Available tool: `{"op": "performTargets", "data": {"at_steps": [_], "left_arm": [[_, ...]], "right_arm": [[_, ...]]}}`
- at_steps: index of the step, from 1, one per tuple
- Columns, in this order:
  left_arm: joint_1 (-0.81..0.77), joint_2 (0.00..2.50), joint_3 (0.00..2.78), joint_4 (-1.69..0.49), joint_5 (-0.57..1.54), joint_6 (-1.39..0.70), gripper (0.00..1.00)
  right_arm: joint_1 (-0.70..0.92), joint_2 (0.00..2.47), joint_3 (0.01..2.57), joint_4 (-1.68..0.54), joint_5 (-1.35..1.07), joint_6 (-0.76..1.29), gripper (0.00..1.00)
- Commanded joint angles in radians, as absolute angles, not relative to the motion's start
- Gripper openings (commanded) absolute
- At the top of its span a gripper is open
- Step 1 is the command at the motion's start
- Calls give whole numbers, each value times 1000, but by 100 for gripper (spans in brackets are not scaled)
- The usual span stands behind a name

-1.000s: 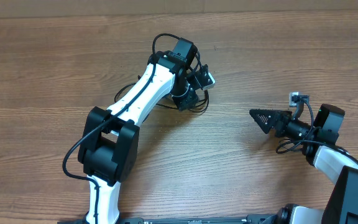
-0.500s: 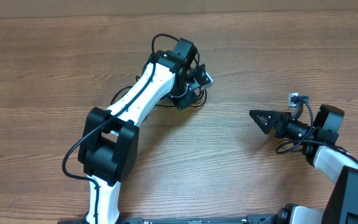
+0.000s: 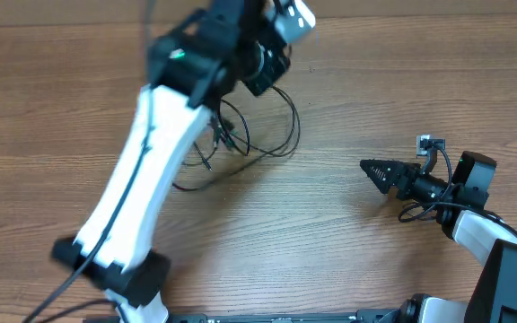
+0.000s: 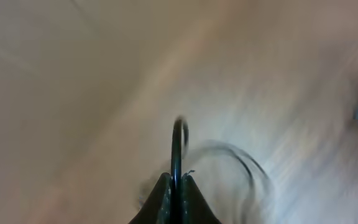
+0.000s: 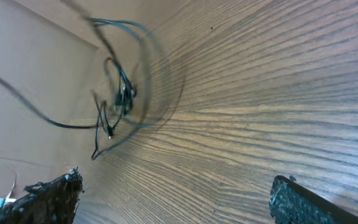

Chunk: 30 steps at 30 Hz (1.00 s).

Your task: Untangle cables

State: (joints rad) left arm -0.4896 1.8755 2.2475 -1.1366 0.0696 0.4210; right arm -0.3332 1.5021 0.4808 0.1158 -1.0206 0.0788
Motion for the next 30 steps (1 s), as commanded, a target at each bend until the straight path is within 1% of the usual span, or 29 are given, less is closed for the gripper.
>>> {"op": "performTargets", "data": {"at_steps": [1, 12, 17, 21, 30], "left_arm": [[-490, 1763, 2358, -1093, -15, 354, 4], [-490, 1599, 2381, -970, -214, 351, 4], [-490, 1585, 2381, -973, -225, 351, 4], [-490, 1585, 2381, -965, -225, 350, 4], [-490, 1586, 2381, -778, -342, 360, 5]], "right_arm": [[-333, 1503, 484, 117, -1021, 78, 96], [-333, 1503, 484, 117, -1010, 79, 96], [-333, 1503, 484, 116, -1011, 79, 96], [-333, 1503, 484, 116, -1011, 79, 100], [-333, 1503, 484, 117, -1010, 79, 100]]}}
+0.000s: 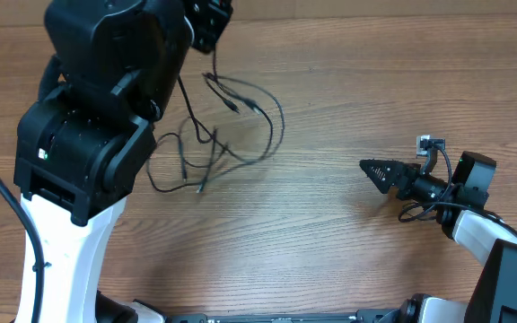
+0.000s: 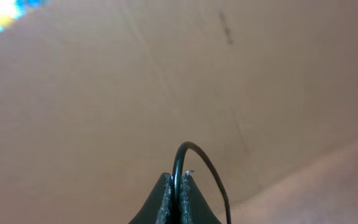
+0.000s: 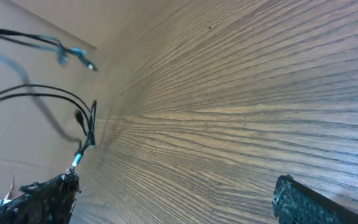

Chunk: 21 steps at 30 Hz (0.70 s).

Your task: Untangle cables

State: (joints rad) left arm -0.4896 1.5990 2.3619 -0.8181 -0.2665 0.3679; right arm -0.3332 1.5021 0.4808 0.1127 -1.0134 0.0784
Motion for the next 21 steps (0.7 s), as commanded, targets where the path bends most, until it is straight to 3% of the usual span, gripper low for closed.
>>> {"op": "performTargets", "data": {"at_steps": [1, 10, 21], "left_arm": [[-490, 1586, 2381, -760, -348, 373, 4], [-490, 1586, 2380, -656, -347, 566, 4], [-490, 1592, 2380, -540, -347, 616, 4]], "right_arm": [[-333, 1503, 484, 117, -1010, 79, 100], [-333, 1503, 484, 117, -1010, 79, 100], [-333, 1503, 484, 116, -1010, 79, 100]]}}
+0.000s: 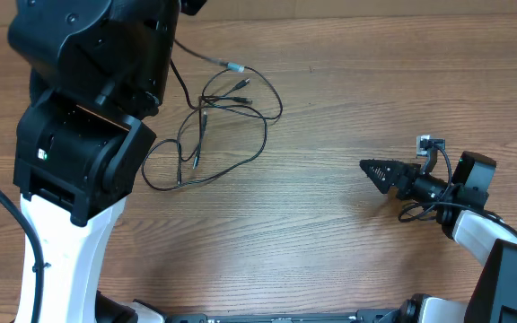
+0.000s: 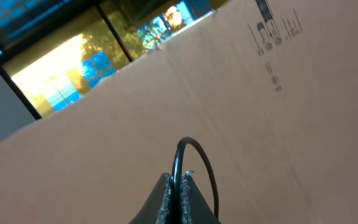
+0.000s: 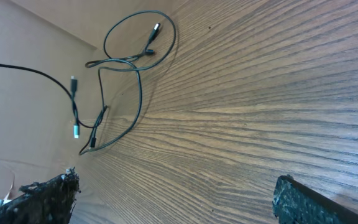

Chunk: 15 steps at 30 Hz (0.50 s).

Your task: Untangle cables

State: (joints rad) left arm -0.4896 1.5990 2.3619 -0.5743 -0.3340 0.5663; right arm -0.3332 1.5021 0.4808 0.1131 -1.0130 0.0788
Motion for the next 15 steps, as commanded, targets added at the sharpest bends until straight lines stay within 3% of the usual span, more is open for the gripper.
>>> {"op": "performTargets", "data": {"at_steps": [1, 15], "left_arm": [[-490, 1592, 2380, -533, -347, 622, 4], [-488, 1610, 2380, -367, -340, 705, 4]], "right_arm": [[-333, 1503, 484, 116, -1010, 79, 100], [-333, 1503, 484, 94, -1010, 79, 100]]}}
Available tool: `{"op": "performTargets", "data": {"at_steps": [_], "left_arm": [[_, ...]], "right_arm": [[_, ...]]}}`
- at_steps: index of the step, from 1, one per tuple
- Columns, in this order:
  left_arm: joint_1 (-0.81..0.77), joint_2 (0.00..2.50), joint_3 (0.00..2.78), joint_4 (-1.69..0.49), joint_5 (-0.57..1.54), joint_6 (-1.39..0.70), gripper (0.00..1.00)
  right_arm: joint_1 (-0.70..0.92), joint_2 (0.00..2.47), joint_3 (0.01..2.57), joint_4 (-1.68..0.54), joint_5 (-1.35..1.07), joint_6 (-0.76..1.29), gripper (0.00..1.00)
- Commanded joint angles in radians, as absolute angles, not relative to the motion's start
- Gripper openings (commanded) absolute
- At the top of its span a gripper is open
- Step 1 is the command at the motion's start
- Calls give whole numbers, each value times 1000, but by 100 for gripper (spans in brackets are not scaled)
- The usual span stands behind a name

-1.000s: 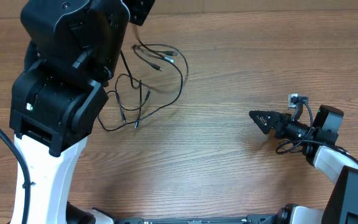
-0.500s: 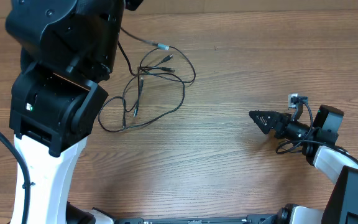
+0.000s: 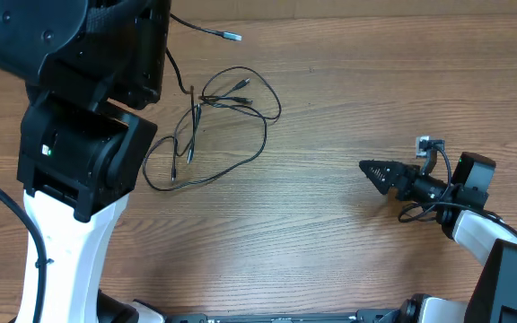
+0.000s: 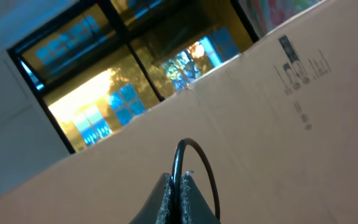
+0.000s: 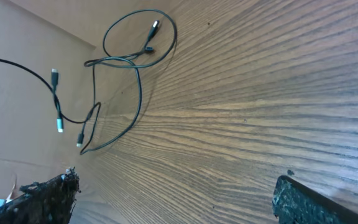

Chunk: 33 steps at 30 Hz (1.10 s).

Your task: Untangle cables

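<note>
Thin black cables [image 3: 227,112] lie in loose loops on the wooden table [image 3: 330,260], at the back middle. One strand rises from them toward my raised left arm [image 3: 83,99], and a free plug end [image 3: 232,37] hangs in the air. My left gripper [image 4: 180,177] is shut on a black cable [image 4: 191,152] that arches over its tips; in the overhead view the arm hides it. My right gripper [image 5: 176,190] stands open and empty, low over the table at the right [image 3: 377,172], facing the loops [image 5: 132,53] from well away.
A brown cardboard wall [image 4: 272,130] stands behind the table, with lit windows [image 4: 123,99] above it. A small grey-white clip [image 3: 429,143] sits by the right arm's wrist. The left arm's white base link [image 3: 56,260] stands at the front left.
The left wrist points higher, with more window showing over the cardboard. The free plug end hangs farther back, and the lifted strand and the left side of the loops have shifted slightly. The right arm is unchanged.
At first my left gripper was shut on a cable over a tight tangle at the back middle. Then the arm stood higher and farther left, with the cables swinging beneath it. After that the cables lay as looser loops on the table, one strand still held up, now slightly higher.
</note>
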State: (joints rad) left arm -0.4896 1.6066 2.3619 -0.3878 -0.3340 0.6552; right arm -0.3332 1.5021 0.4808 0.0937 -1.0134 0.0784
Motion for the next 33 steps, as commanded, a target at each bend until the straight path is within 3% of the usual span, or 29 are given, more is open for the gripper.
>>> {"op": "performTargets", "data": {"at_steps": [1, 20, 28, 33], "left_arm": [[-488, 1610, 2380, -366, -340, 704, 5], [-488, 1669, 2378, -476, -339, 696, 4], [-489, 1682, 2378, -459, -225, 659, 4], [-492, 1682, 2378, -452, -95, 545, 4]], "right_arm": [[-333, 1503, 484, 92, -1010, 79, 100], [-333, 1503, 484, 125, -1020, 77, 100], [-332, 1503, 484, 479, -1415, 58, 100], [-296, 1503, 484, 717, -1506, 190, 100]]}}
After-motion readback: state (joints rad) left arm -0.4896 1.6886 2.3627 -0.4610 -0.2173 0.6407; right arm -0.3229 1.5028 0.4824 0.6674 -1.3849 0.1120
